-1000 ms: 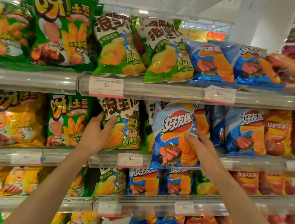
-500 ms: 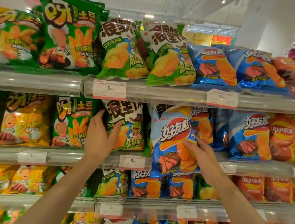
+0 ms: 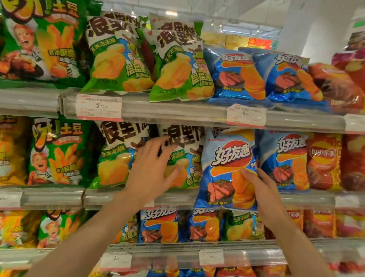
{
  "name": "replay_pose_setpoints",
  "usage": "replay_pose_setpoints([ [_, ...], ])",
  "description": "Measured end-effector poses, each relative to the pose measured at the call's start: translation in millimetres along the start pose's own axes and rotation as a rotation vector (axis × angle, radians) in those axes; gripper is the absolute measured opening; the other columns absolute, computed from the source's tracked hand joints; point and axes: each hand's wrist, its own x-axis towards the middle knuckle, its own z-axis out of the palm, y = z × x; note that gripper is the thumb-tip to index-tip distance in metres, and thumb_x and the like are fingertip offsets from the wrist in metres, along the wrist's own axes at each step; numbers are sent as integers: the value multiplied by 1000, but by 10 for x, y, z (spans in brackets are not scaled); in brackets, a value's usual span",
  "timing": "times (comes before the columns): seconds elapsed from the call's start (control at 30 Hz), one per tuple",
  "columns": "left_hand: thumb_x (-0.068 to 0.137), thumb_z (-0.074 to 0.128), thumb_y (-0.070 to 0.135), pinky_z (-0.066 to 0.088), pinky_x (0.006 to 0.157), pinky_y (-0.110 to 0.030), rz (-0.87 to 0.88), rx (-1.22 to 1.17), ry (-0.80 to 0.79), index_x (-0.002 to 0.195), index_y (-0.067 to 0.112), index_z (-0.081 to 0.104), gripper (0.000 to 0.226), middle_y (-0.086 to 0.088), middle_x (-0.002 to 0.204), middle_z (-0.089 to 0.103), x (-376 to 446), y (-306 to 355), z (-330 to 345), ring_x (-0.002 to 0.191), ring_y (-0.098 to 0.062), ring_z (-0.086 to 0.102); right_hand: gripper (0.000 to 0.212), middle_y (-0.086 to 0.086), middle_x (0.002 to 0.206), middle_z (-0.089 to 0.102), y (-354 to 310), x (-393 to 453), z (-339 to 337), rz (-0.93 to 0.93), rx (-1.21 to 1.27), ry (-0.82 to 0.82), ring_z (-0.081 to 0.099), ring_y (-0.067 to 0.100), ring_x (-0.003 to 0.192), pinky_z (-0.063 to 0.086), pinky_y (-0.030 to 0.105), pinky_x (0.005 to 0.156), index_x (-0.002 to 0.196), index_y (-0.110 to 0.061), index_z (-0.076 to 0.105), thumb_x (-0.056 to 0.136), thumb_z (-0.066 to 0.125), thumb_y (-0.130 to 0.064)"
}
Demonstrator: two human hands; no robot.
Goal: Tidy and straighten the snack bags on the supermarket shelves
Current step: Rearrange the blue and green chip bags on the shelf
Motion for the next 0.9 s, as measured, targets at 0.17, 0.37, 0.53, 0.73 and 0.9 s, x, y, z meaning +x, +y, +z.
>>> replay_pose_setpoints([
  [0.17,97,53,62,19,125,-49,-91,33,-169,158,24,35,75,-11,171,15,191,255,295,156,-31,15,54,2,122,75,-44,239,-138,-15,-91,76,71,25,111,53,50,103,141,-20,57,94,70,-43],
  [0.37,95,59,58,17,126,-52,-94,-15,-187,159,24,34,77,-8,171,12,200,188,359,158,-30,12,44,3,108,72,-68,546,-12,-99,-214,142,68,25,98,58,36,82,135,-15,57,99,62,-40],
  [0.53,96,55,61,21,125,-51,-60,-10,-165,157,22,40,74,-11,169,20,182,147,362,157,-31,18,53,-14,95,65,40,514,183,-293,-485,240,66,3,84,52,32,76,150,-14,40,104,54,-38],
  [0.73,97,42,64,21,125,-50,-29,33,-123,157,19,39,75,-12,169,22,146,129,455,156,-32,20,89,12,165,25,146,243,353,-540,-848,227,25,32,153,30,55,121,159,-21,26,91,45,-75],
  [0.9,97,42,65,21,125,-49,-7,38,-96,157,20,39,75,-12,169,23,138,90,484,156,-31,21,115,10,169,15,39,295,409,-314,-873,193,19,35,154,30,63,118,160,-25,16,71,57,-86],
])
